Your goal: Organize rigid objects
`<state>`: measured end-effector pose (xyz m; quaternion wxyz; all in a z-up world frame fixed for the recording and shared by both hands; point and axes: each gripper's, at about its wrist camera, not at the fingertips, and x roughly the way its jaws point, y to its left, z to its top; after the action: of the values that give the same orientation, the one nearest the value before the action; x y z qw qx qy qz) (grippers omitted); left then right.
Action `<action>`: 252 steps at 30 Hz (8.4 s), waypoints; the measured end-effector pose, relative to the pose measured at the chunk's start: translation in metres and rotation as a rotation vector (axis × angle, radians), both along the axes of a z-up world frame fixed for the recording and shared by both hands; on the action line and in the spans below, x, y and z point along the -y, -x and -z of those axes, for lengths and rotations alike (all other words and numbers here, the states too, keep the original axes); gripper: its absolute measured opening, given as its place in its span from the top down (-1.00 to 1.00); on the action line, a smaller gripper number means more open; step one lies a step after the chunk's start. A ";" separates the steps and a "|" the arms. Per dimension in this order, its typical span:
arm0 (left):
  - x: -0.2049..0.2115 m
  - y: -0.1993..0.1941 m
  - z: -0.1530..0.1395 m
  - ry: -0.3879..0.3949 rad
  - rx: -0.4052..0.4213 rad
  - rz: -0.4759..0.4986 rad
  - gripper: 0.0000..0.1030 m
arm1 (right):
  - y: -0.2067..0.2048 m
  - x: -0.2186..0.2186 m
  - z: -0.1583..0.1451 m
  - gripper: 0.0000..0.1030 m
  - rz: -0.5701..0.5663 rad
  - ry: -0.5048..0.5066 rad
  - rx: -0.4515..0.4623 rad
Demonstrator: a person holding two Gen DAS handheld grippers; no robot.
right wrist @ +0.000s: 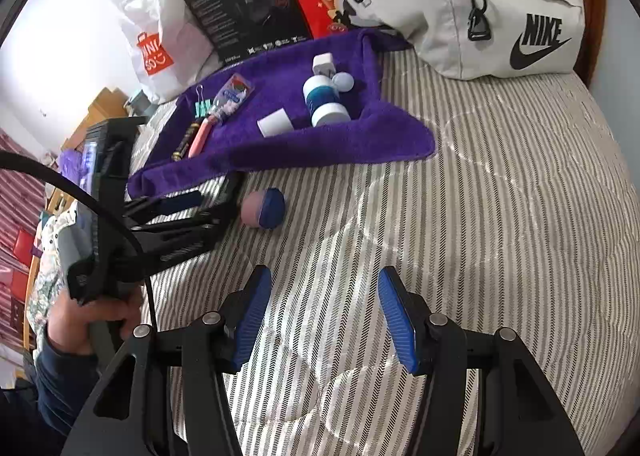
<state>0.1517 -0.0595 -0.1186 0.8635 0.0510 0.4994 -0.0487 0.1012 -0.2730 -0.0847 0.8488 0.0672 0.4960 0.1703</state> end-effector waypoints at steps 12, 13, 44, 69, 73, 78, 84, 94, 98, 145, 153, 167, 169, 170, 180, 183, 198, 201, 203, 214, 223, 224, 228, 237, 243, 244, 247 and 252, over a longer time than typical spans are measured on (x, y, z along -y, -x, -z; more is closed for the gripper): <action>0.010 0.002 0.001 0.026 0.046 0.139 0.59 | -0.013 -0.020 0.016 -0.08 -0.008 0.021 -0.029; 0.009 0.001 0.001 0.027 0.043 0.146 0.59 | -0.013 -0.022 0.017 -0.08 0.000 0.028 -0.031; -0.077 0.041 0.002 0.145 -0.001 0.075 0.59 | -0.051 -0.109 0.042 0.26 -0.034 0.268 0.134; -0.081 0.043 0.000 0.138 0.013 0.068 0.59 | -0.047 -0.083 0.037 0.26 -0.074 0.200 0.088; -0.088 0.044 -0.006 0.156 0.020 0.064 0.59 | -0.045 -0.080 0.033 0.26 -0.078 0.189 0.088; -0.096 0.045 -0.011 0.175 0.026 0.054 0.59 | -0.045 -0.080 0.032 0.26 -0.086 0.194 0.087; -0.093 0.043 -0.013 0.147 0.028 0.063 0.59 | -0.041 -0.084 0.030 0.26 -0.101 0.183 0.093; -0.092 0.038 -0.022 0.145 0.043 0.069 0.59 | -0.044 -0.088 0.024 0.26 -0.113 0.183 0.098; -0.091 0.035 -0.031 0.136 0.060 0.072 0.59 | -0.047 -0.090 0.024 0.26 -0.123 0.186 0.091; -0.060 -0.093 -0.011 0.169 0.004 0.176 0.58 | -0.097 -0.101 -0.028 0.26 -0.219 0.143 0.163; -0.083 -0.081 -0.018 0.166 0.019 0.127 0.22 | -0.107 -0.098 -0.035 0.26 -0.218 0.141 0.171; -0.147 -0.030 -0.058 0.100 0.106 -0.020 -0.12 | -0.161 -0.120 -0.020 0.26 -0.212 0.134 0.164; -0.153 -0.025 -0.059 0.114 0.108 -0.038 -0.12 | -0.174 -0.125 -0.013 0.26 -0.209 0.138 0.151; -0.154 -0.022 -0.059 0.121 0.106 -0.043 -0.12 | -0.181 -0.128 -0.009 0.26 -0.205 0.141 0.145; -0.156 -0.002 -0.046 0.145 0.077 -0.056 -0.12 | -0.216 -0.159 0.021 0.26 -0.213 0.217 0.089; -0.159 0.002 -0.047 0.156 0.082 -0.064 -0.12 | -0.217 -0.164 0.025 0.25 -0.208 0.242 0.093; -0.174 0.034 -0.053 0.169 0.101 -0.099 -0.26 | -0.194 -0.174 0.035 -0.62 -0.257 0.294 0.076; -0.174 0.043 -0.055 0.164 0.104 -0.099 -0.26 | -0.190 -0.168 0.031 -0.62 -0.239 0.290 0.065; -0.173 0.047 -0.056 0.166 0.108 -0.101 -0.26 | -0.183 -0.163 0.022 -0.62 -0.225 0.284 0.082; -0.152 0.066 -0.067 0.149 0.156 -0.113 -0.49 | -0.069 -0.117 -0.065 -0.95 -0.121 0.210 0.265; -0.102 0.078 -0.096 0.154 0.277 -0.068 -0.89 | -0.004 -0.076 -0.068 -1.00 0.042 0.148 0.221; -0.098 0.080 -0.099 0.168 0.291 -0.075 -0.91 | 0.000 -0.075 -0.069 -1.00 0.048 0.139 0.223; -0.087 0.085 -0.105 0.231 0.301 -0.096 -0.99 | 0.011 -0.075 -0.075 -1.00 0.062 0.142 0.245; -0.081 0.101 -0.109 0.193 0.314 -0.151 -0.99 | 0.033 -0.076 -0.073 -1.00 0.071 0.178 0.262; -0.090 0.110 -0.111 0.184 0.326 -0.190 -0.99 | 0.039 -0.065 -0.065 -1.00 0.095 0.151 0.240; -0.091 0.111 -0.111 0.183 0.327 -0.194 -0.99 | 0.040 -0.064 -0.063 -1.00 0.093 0.152 0.237; -0.092 0.111 -0.110 0.176 0.326 -0.201 -0.99 | 0.042 -0.062 -0.062 -1.00 0.101 0.153 0.233; -0.087 0.114 -0.109 0.131 0.328 -0.187 -0.99 | 0.048 -0.061 -0.061 -1.00 0.098 0.129 0.232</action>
<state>0.0375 0.0272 -0.0100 0.9355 -0.0447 0.3504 0.0080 0.0528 -0.2119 -0.0239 0.9103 0.0166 0.4006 0.1031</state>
